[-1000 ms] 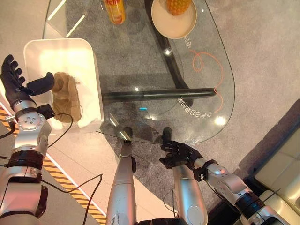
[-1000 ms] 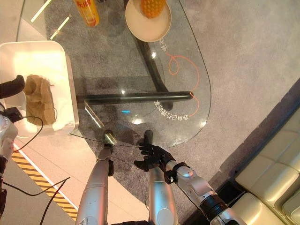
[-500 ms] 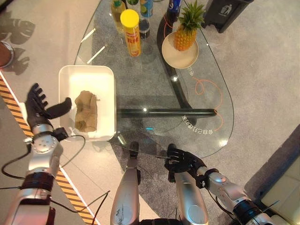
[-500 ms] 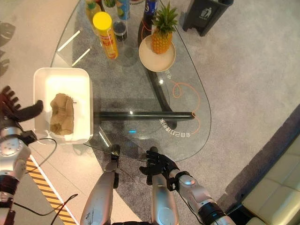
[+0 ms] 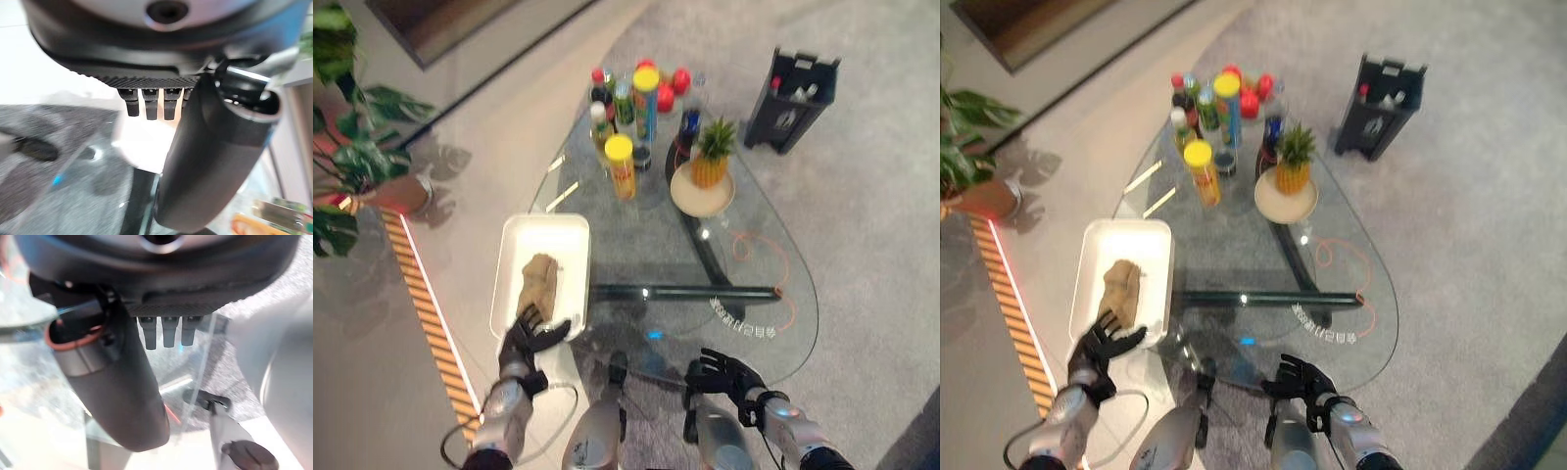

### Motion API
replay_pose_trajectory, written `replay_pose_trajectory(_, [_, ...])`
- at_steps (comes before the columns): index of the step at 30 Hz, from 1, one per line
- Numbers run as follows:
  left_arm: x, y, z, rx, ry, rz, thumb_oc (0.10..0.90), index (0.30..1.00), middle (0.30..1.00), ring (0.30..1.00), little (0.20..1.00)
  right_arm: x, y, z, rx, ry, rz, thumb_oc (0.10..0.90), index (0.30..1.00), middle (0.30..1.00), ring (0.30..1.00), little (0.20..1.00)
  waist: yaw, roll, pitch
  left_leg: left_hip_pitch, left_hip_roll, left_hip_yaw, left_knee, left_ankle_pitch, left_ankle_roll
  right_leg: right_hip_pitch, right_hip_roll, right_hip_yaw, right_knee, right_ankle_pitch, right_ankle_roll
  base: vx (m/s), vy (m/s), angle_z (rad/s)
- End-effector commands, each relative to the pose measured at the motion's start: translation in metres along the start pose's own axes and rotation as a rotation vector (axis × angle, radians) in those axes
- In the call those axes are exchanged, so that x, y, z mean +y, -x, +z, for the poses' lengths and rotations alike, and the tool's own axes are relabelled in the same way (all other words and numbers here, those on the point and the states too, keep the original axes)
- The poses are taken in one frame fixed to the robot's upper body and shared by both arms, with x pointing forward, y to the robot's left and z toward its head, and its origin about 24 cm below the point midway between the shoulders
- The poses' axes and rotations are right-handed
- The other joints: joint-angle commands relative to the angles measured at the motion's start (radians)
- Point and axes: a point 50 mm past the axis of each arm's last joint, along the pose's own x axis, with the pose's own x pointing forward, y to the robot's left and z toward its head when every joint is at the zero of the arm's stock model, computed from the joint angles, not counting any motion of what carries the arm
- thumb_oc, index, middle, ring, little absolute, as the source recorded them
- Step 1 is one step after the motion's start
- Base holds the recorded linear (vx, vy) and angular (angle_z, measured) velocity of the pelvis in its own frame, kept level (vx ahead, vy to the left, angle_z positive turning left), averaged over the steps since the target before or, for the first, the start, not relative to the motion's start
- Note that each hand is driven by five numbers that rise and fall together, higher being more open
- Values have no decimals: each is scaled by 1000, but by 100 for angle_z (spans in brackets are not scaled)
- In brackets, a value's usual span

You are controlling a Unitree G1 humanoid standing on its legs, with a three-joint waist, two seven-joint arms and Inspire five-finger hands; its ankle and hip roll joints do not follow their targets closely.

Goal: Wipe the table with a cloth and put it in the basket.

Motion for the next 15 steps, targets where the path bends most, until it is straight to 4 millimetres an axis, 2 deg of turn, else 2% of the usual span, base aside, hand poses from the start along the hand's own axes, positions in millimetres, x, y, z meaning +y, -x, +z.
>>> replay_pose_trajectory(1, [18, 3, -13, 62, 1, 16, 800, 900, 900, 900, 900, 1, 6, -31, 62, 6, -25, 800, 900, 900, 900, 900, 21, -55, -93, -18, -19, 48, 64, -26, 23, -21, -39, -6, 59, 34, 5, 139, -64, 1])
replay_pose_trajectory(2, [20, 6, -32, 143, 4, 30, 800, 900, 900, 900, 900, 1, 6, -39, 90, -3, -45, 800, 900, 900, 900, 900, 21, -56, -117, -4, -15, 50, 59, -29, 23, -7, -40, -7, 52, 34, 6, 129, -55, -1])
replay_pose_trajectory(6, [28, 17, -68, 312, 20, 90, 800, 900, 900, 900, 900, 1, 6, -56, 141, 10, -109, 800, 900, 900, 900, 900, 15, -56, -162, 37, -1, 55, 32, -31, 17, 26, -42, -8, 36, 31, 10, 107, -48, -4])
replay_pose_trajectory(9, [34, 25, -86, 400, 11, 117, 800, 900, 900, 900, 900, 0, 9, -70, 194, 1, -160, 800, 900, 900, 900, 900, 9, -57, -183, 61, 8, 60, 10, -31, 15, 45, -41, -7, 28, 27, 13, 54, -32, -3])
replay_pose_trajectory(15, [31, 31, -99, 456, -22, 97, 800, 900, 900, 900, 900, -5, 18, -98, 325, -56, -245, 800, 900, 900, 900, 900, -4, -54, -206, 101, 23, 74, -7, -41, 15, 74, -39, 3, 20, 18, 16, 61, -15, -6])
